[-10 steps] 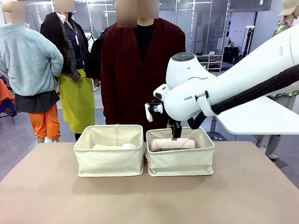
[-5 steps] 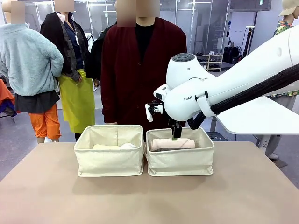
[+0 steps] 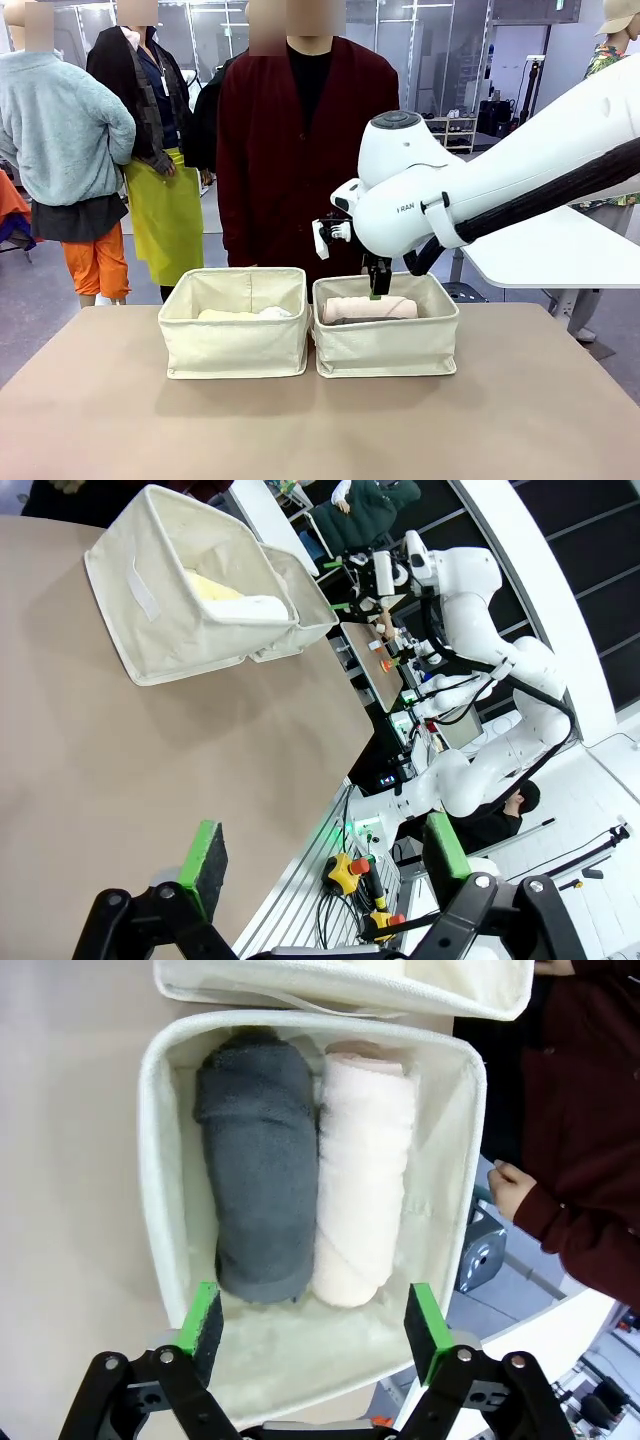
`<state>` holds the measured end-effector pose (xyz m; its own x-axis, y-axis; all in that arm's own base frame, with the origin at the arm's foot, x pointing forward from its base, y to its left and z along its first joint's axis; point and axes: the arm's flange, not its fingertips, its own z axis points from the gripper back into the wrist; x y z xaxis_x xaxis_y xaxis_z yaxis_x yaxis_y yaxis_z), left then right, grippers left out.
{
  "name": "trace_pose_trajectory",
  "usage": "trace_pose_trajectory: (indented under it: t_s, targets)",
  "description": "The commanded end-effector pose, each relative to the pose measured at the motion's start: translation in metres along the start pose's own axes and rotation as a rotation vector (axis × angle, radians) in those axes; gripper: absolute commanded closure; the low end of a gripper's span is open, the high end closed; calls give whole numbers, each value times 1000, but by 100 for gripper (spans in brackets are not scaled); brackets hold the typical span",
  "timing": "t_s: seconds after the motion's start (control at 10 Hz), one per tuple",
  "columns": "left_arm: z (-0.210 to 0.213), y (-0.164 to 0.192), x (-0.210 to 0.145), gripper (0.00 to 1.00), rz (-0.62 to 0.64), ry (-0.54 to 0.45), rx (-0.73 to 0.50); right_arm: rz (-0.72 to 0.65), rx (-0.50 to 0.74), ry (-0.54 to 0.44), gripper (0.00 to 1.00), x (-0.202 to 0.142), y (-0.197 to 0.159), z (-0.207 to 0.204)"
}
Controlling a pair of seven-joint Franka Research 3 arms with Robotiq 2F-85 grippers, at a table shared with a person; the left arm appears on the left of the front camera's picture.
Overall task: Divide the towels into two baskets.
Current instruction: Pick up one hotel-folded towel from the bottom of the table and place it in the Fabric basket indicated by the person.
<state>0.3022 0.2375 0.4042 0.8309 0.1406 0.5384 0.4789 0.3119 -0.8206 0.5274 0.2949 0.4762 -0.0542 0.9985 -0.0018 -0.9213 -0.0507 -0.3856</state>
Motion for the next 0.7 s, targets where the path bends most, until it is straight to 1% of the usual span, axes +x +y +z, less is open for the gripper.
trace_pose_trajectory:
  t_s: [0.0, 0.1, 0.2, 0.3, 0.5, 0.6]
  targets:
    - [3, -5, -3, 0, 6, 2, -10, -8, 30, -72, 9, -44, 50, 53]
    - [3, -5, -3, 0, 6, 2, -10, -49, 42, -111, 9, -65, 69, 74]
    - [3, -5, -3, 0, 6, 2, -10, -103, -17, -108, 9, -88, 87, 93]
    - [3, -5, -3, 0, 6, 2, -10, -155, 2, -144, 9, -109, 99, 105]
    - [3, -5, -3, 0, 6, 2, -10, -297, 38, -274, 9, -157, 120, 129]
    - [3, -5, -3, 0, 6, 2, -10, -378, 88, -337, 9, -181, 128, 141]
